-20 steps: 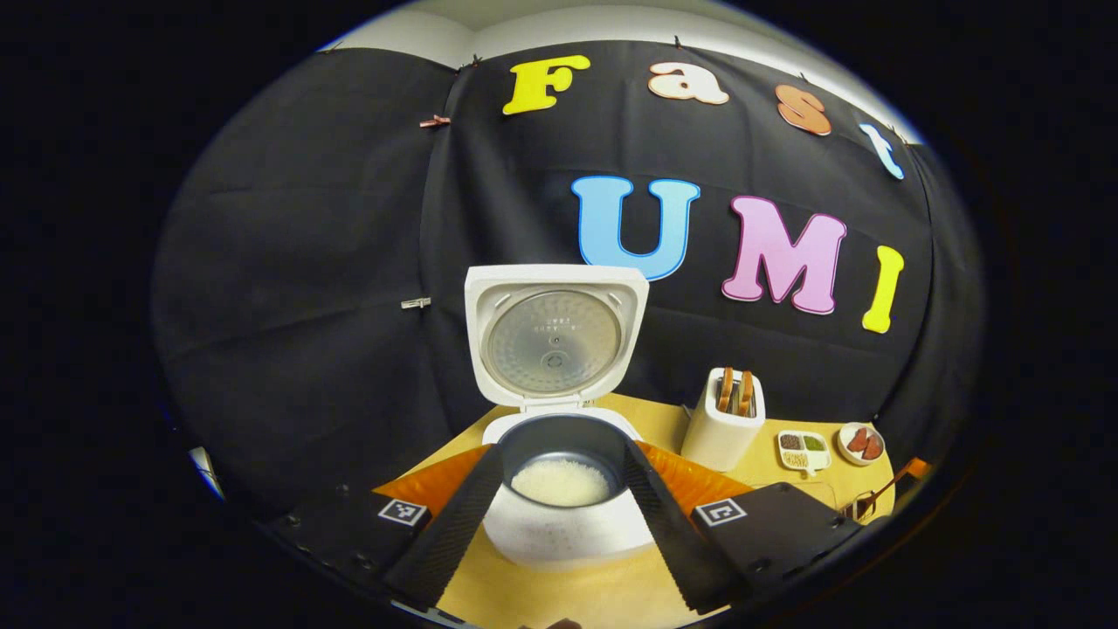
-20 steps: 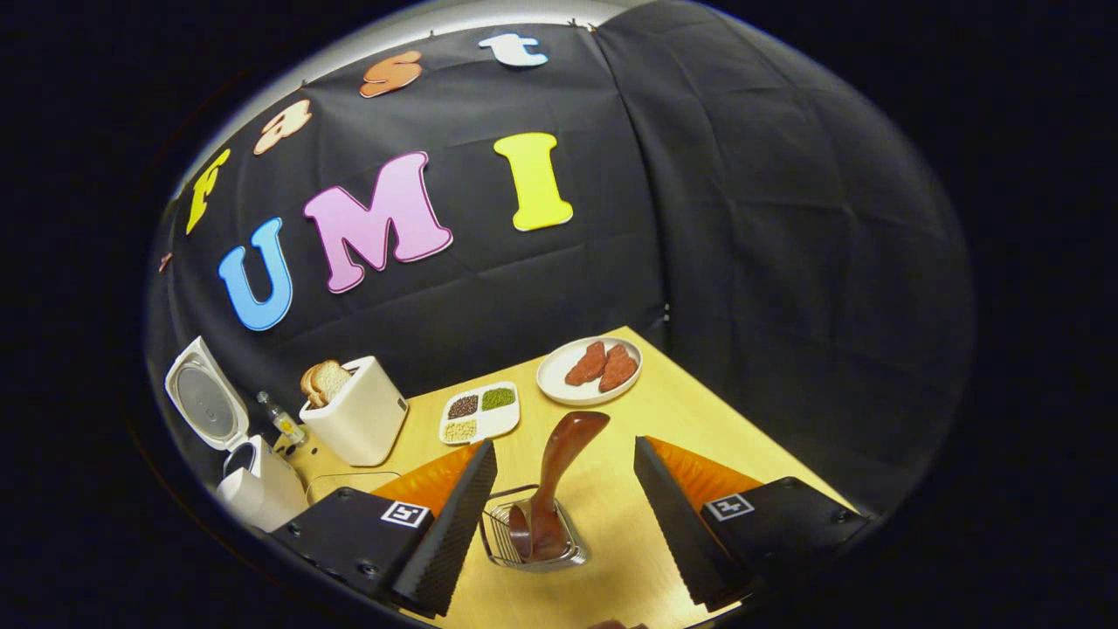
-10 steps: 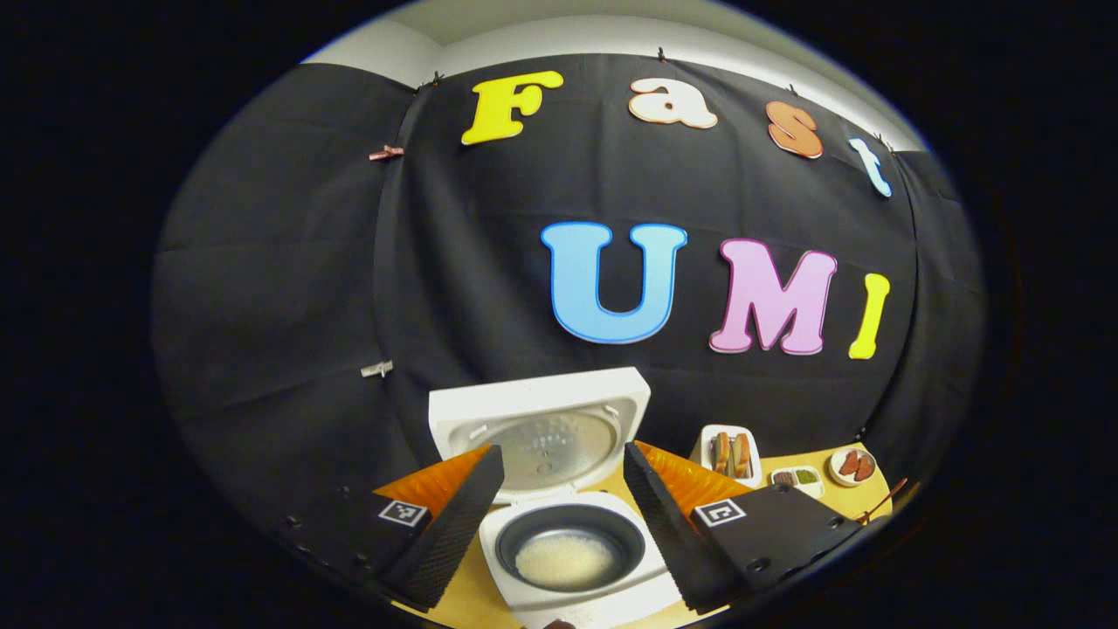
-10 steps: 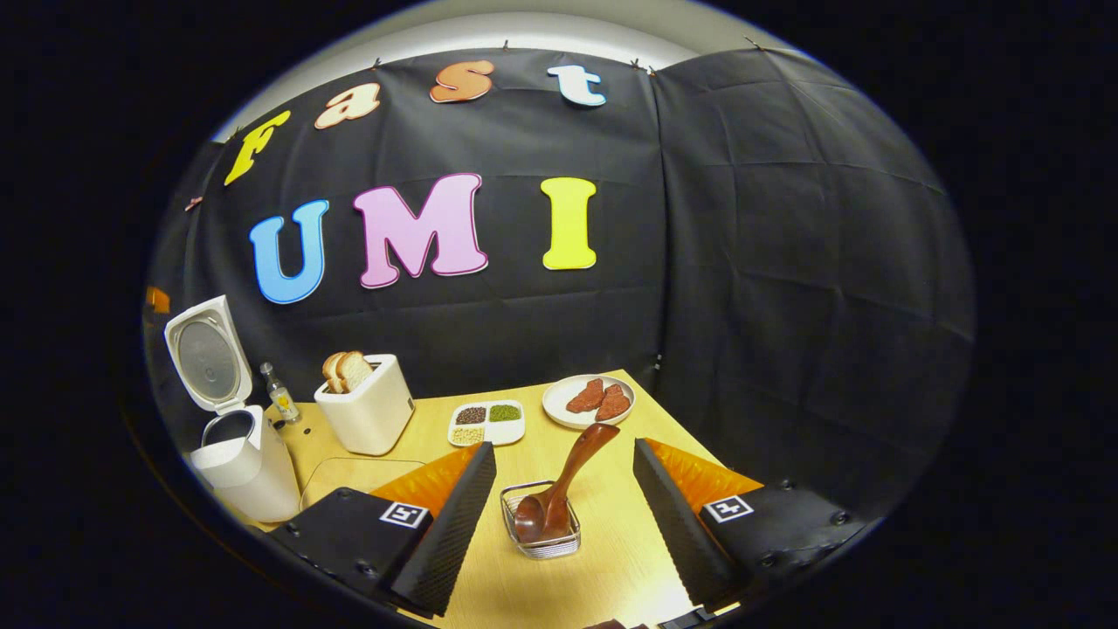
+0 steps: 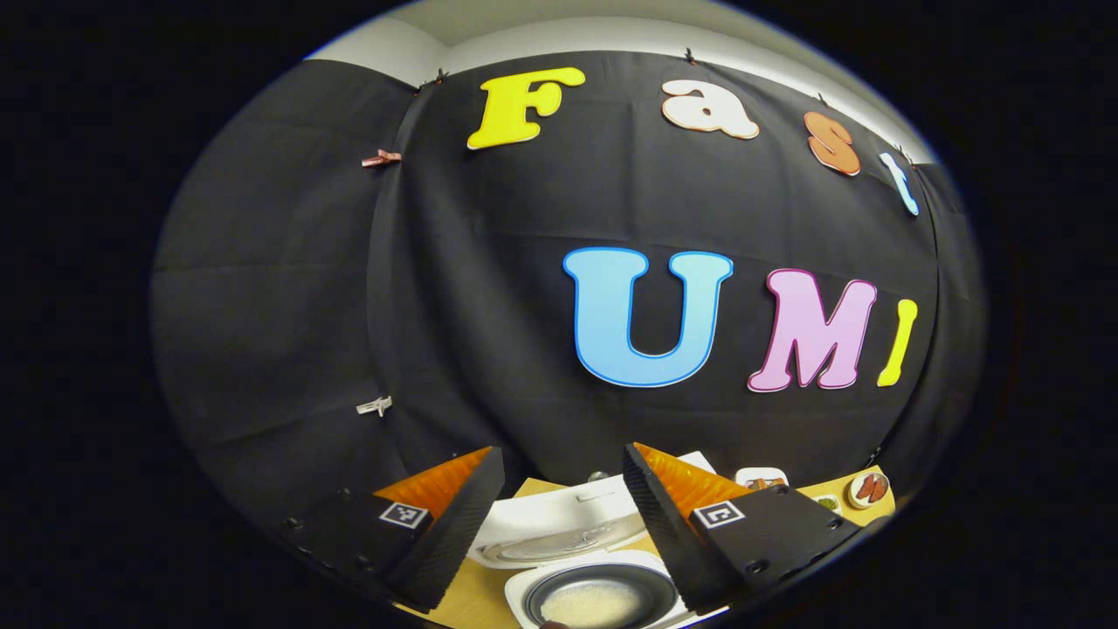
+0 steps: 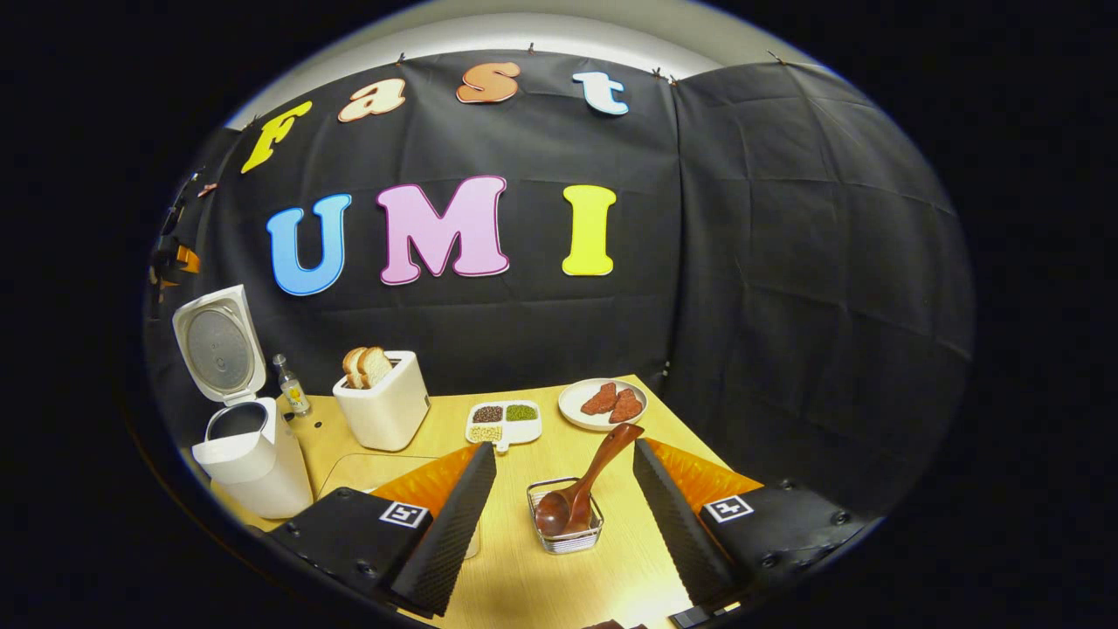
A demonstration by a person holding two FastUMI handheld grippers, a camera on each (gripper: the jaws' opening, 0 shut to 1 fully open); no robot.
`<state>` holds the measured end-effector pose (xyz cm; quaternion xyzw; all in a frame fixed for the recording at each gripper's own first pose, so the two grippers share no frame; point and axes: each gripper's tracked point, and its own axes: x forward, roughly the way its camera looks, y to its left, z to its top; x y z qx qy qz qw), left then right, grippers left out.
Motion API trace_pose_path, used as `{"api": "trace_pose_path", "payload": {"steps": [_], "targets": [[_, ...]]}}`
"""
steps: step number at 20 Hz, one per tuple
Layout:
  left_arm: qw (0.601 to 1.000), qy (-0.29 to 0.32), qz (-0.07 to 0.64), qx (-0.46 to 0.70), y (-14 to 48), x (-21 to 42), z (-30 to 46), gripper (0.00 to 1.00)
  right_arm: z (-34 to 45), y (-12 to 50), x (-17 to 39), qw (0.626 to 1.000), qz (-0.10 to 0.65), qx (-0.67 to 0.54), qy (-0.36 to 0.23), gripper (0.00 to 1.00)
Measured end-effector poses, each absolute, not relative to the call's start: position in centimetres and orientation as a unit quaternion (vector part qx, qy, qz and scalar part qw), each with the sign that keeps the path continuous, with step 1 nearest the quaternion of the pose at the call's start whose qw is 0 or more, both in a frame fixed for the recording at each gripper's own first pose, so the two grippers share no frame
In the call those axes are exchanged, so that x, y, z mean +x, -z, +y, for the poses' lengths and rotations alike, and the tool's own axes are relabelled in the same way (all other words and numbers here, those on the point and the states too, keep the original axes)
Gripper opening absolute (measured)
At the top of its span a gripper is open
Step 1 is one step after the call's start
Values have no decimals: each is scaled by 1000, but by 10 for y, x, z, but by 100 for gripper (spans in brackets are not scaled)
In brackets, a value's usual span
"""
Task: Close the left gripper, press the button to open the rice cooker; take a wooden spoon from the chopstick holder with the right hand, scoop a spoonful of rice and pour it into the rice cooker, then put the wooden spoon back into the chopstick holder.
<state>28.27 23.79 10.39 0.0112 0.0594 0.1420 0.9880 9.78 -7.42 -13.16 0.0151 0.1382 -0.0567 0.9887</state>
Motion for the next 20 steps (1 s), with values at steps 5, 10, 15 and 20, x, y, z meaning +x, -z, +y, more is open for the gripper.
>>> {"api": "trace_pose_path", "payload": {"steps": [5, 10, 15, 20], "targets": [[984, -149, 95, -5, -69, 325, 256, 94, -75, 136, 87, 988, 147, 1, 55, 98], [977, -172, 126, -28, -50, 337, 259, 97, -83, 145, 79, 985, 160, 4, 56, 99], [965, -187, 175, -52, -34, 309, 233, 98, -81, 147, 86, 987, 154, 22, 35, 99], [959, -186, 212, -44, -2, 264, 197, 98, -67, 168, 93, 982, 181, 47, -12, 99]]}}
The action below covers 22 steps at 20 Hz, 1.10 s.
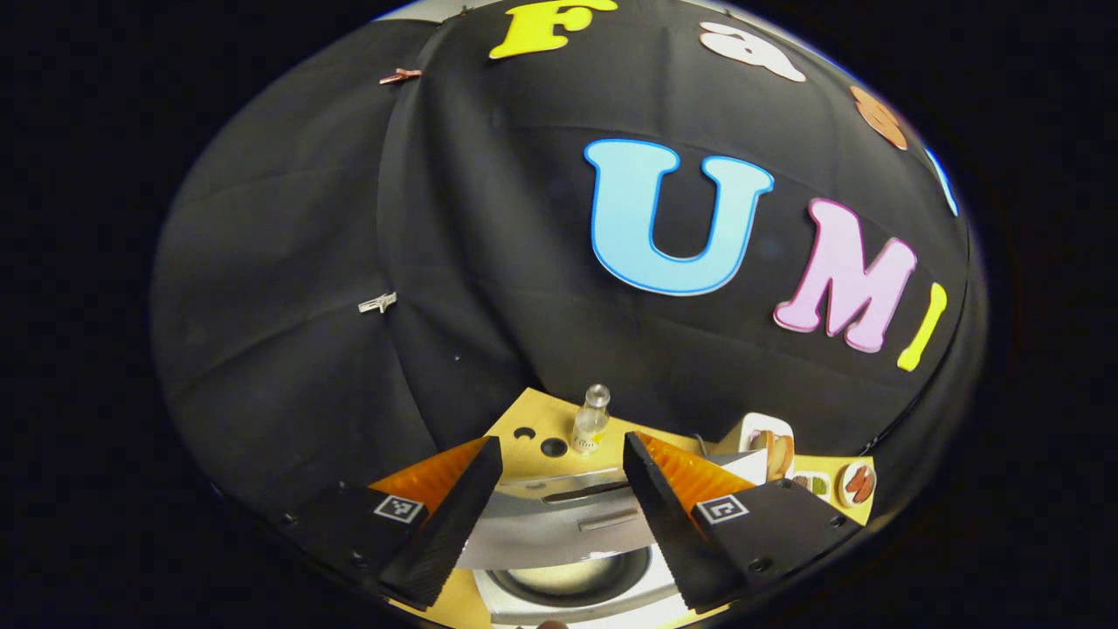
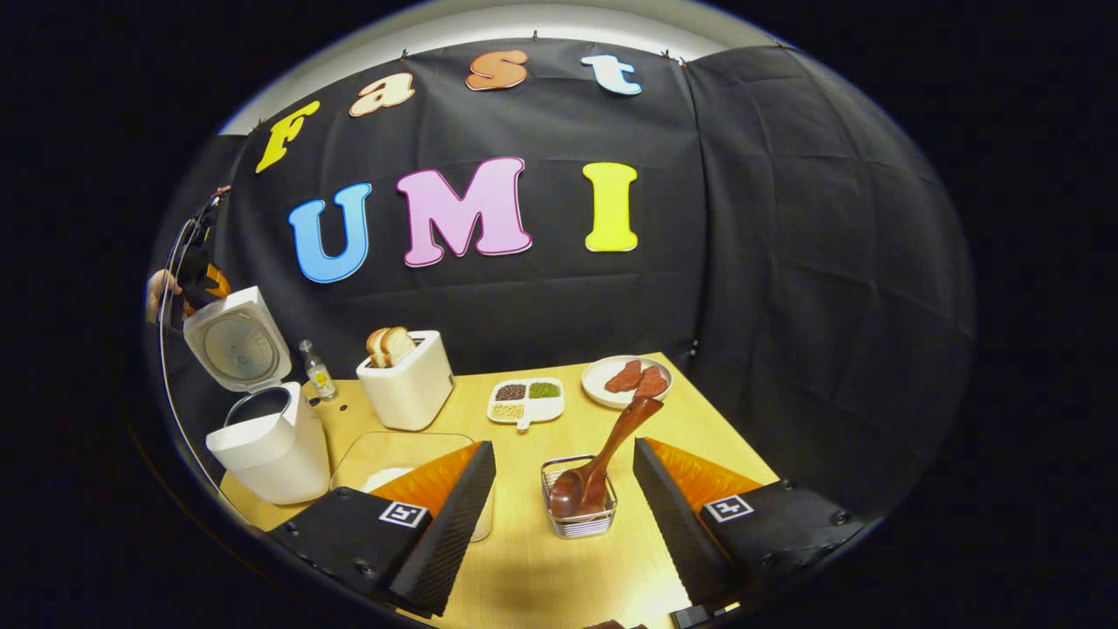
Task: Close the left gripper, press the button to open the rice cooker; take a wooden spoon from the chopstick holder with the right hand, scoop a spoonful of rice and pour it into the rice cooker, then put the wooden spoon back into the chopstick holder.
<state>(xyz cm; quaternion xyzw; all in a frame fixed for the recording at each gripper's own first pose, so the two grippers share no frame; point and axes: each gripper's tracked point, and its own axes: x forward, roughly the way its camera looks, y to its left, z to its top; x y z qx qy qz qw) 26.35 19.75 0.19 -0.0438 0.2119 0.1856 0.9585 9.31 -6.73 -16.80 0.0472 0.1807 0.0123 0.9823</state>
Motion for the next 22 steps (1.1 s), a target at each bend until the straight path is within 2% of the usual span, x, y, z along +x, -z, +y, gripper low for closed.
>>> {"api": "trace_pose_path", "payload": {"steps": [5, 9, 17, 22], "targets": [[946, -189, 262, -25, 67, 211, 157, 98, -63, 178, 100, 981, 183, 35, -51, 98], [936, -202, 284, -45, 119, 192, 138, 98, -61, 195, 109, 976, 201, 38, -76, 99], [933, -231, 273, -42, 177, 187, 130, 99, -71, 211, 120, 969, 213, 47, -118, 99], [939, -238, 247, -31, 186, 190, 130, 100, -84, 231, 120, 961, 233, 43, -139, 99]]}}
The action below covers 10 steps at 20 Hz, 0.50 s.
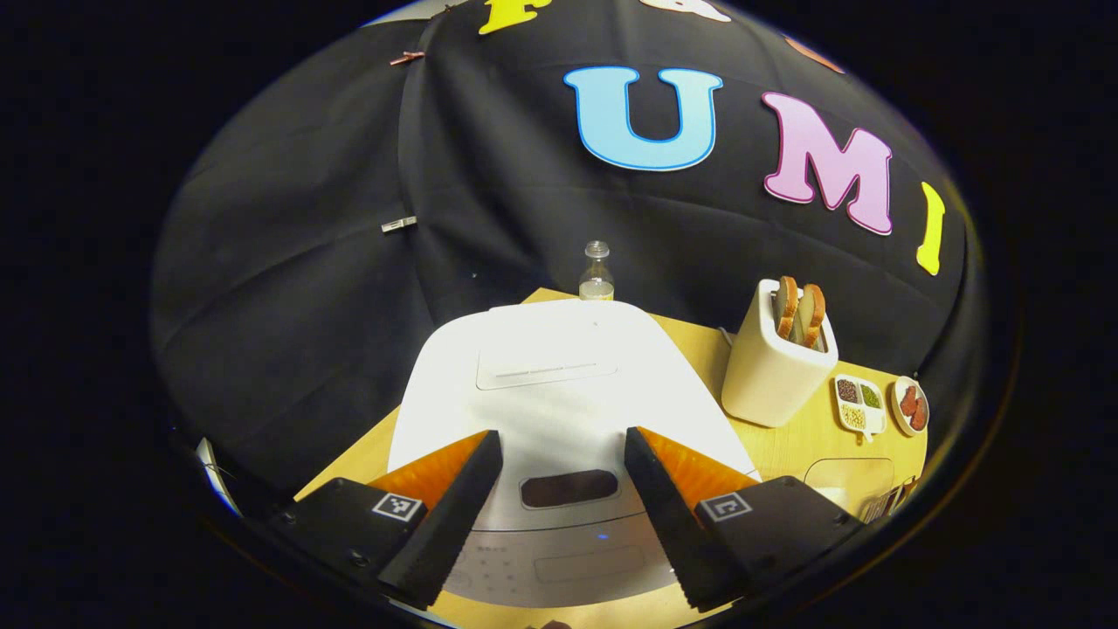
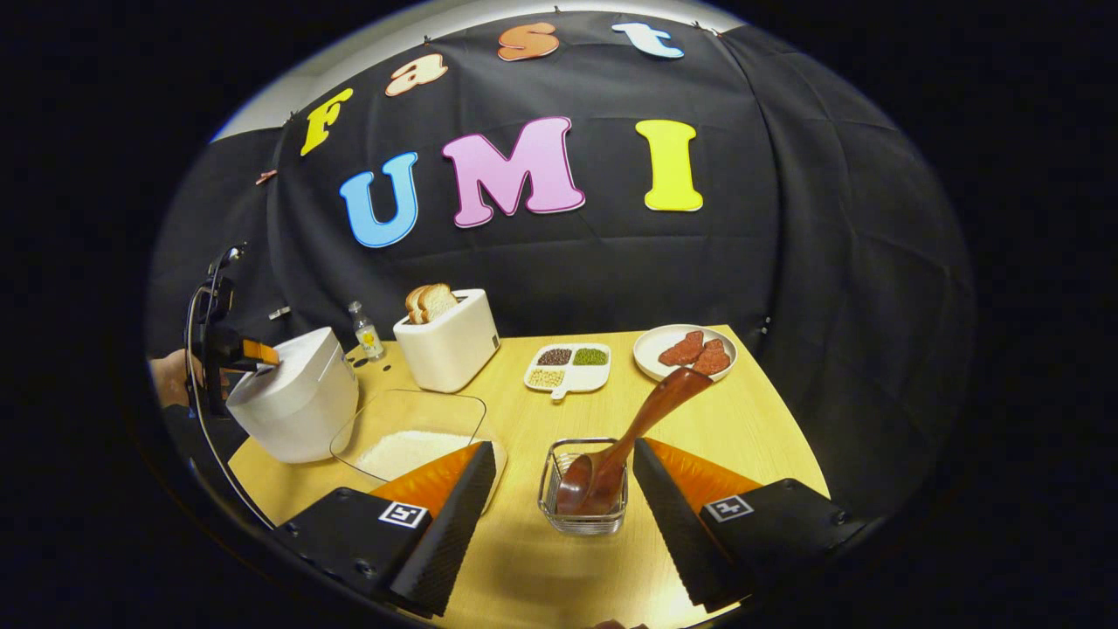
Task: Close the left gripper, press the button to open the rice cooker; take a wooden spoon from the chopstick holder with the right hand, scoop a spoonful of rice and pour it into the rice cooker, then put the wooden spoon back into the chopstick holder.
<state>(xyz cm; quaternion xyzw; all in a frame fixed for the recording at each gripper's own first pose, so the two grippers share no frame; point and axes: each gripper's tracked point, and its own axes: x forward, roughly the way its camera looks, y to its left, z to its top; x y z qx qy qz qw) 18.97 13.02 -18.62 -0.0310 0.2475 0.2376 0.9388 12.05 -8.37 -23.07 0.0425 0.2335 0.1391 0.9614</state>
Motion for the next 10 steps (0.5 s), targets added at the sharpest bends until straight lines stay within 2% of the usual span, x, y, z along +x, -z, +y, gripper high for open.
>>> {"api": "trace_pose_path", "payload": {"steps": [3, 6, 10], "targets": [[940, -242, 240, -27, 186, 191, 129, 100, -88, 228, 115, 960, 236, 28, -147, 99], [945, -232, 229, -16, 182, 187, 122, 100, -91, 202, 107, 969, 204, 16, -137, 99], [972, -198, 130, -13, 121, 151, 88, 95, -87, 162, 90, 980, 165, 7, -108, 99]]}}
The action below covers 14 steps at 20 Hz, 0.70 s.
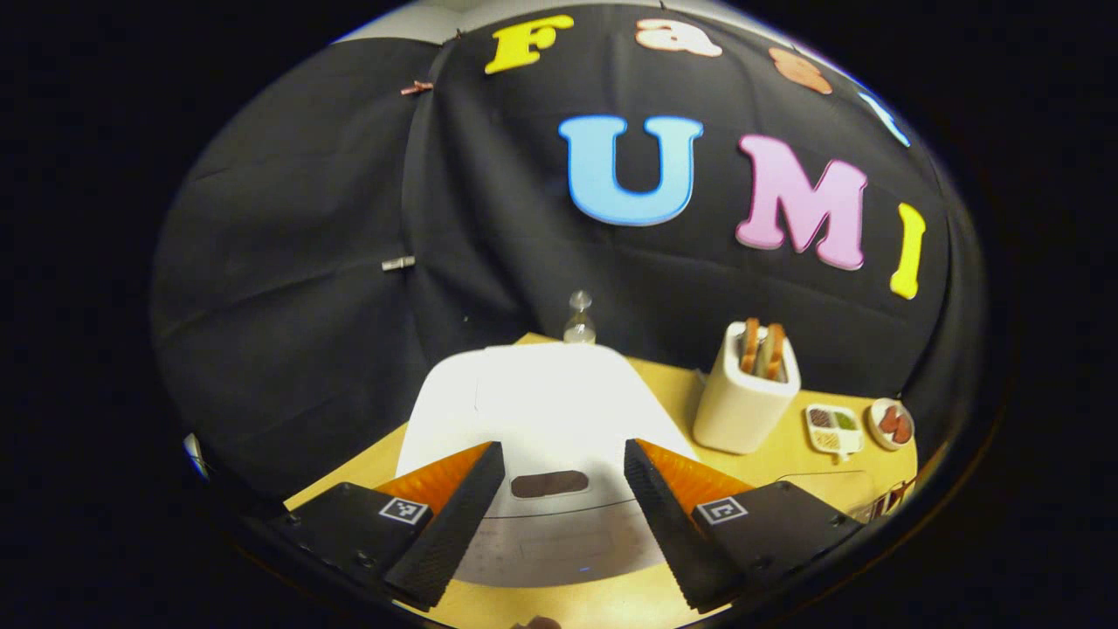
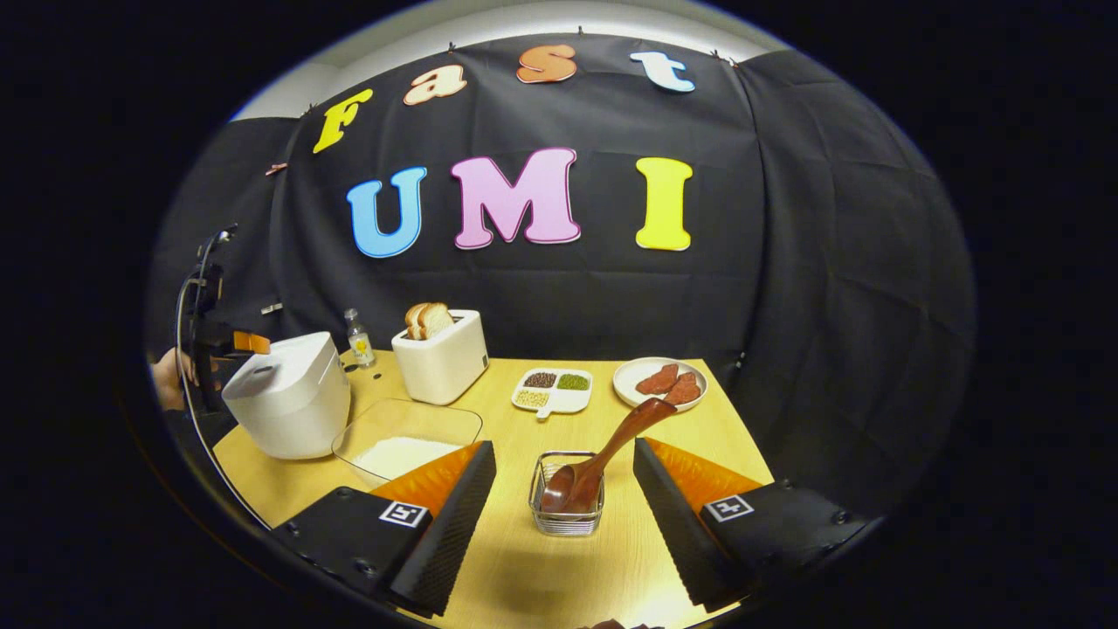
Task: Close the left gripper, press the button to open the rice cooker; take a wooden spoon from the chopstick holder with the right hand, scoop a spoonful of rice and pour it into the rice cooker, then put the wooden spoon back into the chopstick holder.
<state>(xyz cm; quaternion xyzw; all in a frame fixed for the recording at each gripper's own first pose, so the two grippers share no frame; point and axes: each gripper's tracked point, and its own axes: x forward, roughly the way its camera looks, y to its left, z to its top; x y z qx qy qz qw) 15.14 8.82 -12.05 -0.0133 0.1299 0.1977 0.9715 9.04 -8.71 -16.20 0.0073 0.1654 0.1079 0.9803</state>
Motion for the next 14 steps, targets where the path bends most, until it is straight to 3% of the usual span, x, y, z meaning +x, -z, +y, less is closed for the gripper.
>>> {"api": "trace_pose_path", "payload": {"steps": [5, 14], "targets": [[988, -147, 29, 32, 42, 71, 49, 95, -76, 99, 65, 990, 107, -6, -95, 98], [997, -53, -17, 61, -1, -19, 0, 95, -67, 19, 3, 997, 38, 10, -63, 98]]}}
